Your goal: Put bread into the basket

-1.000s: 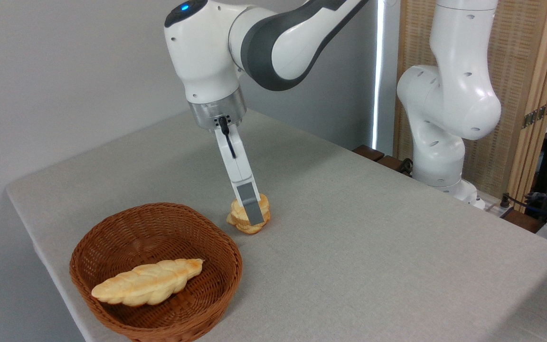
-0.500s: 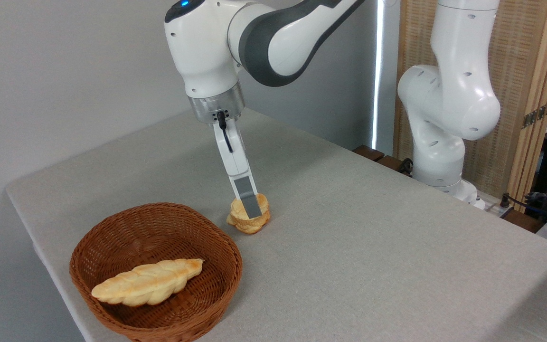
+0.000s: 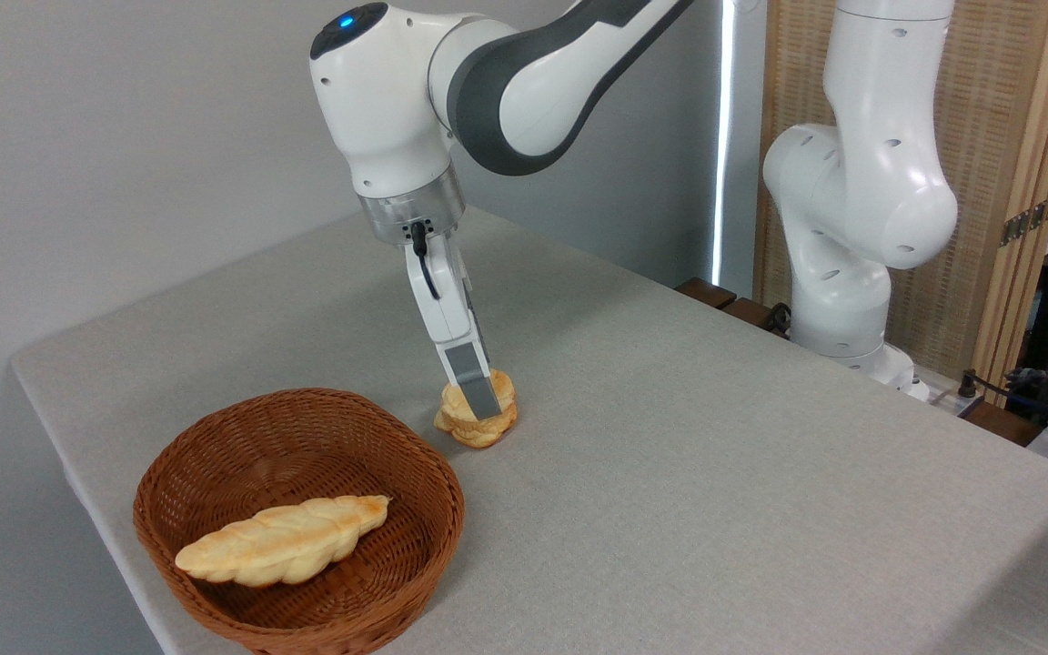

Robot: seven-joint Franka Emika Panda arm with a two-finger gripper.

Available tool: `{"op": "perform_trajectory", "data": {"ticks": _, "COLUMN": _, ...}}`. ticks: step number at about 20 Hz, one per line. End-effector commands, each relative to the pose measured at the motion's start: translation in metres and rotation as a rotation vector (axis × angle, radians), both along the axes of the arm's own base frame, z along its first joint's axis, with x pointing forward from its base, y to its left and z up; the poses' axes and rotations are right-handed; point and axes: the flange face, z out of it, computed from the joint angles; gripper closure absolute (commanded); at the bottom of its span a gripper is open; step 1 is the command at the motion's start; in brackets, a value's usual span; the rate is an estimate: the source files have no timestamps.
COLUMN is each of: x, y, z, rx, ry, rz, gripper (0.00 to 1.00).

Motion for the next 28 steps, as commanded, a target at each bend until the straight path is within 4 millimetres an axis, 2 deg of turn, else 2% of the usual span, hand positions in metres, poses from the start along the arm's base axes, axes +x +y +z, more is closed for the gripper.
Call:
{"op": "perform_trajectory", "data": {"ticks": 1, "x": 0.001, "y": 0.001, "z": -0.005, "rx": -0.004, "ry": 0.012, "rz": -0.016, "gripper": 0.0}}
{"op": "perform_trajectory", "data": {"ticks": 11, "x": 0.006, "y": 0.0, "z": -0.018, "rx": 0.007, "ry": 0.021, "rz": -0.017, "gripper": 0.01}}
{"op": "perform_trajectory", "data": {"ticks": 13, "x": 0.006, "y": 0.0, "z": -0.019, "rx": 0.007, "ry": 0.023, "rz": -0.017, "gripper": 0.2}}
{"op": "perform_trajectory", "data": {"ticks": 14, "x": 0.006, "y": 0.0, "z": -0.019, "rx": 0.008, "ry": 0.023, "rz": -0.02, "gripper": 0.35}}
{"op": "perform_trajectory", "data": {"ticks": 16, "x": 0.006, "y": 0.0, "z": -0.019, "rx": 0.008, "ry": 0.023, "rz": -0.019, "gripper": 0.51}}
{"op": "perform_trajectory", "data": {"ticks": 23, "x": 0.006, "y": 0.0, "z": -0.017, "rx": 0.006, "ry": 0.02, "rz": -0.018, "gripper": 0.52}}
{"op": "perform_trajectory", "data": {"ticks": 28, "x": 0.008, "y": 0.0, "z": -0.005, "rx": 0.001, "ry": 0.007, "rz": -0.016, "gripper": 0.52}}
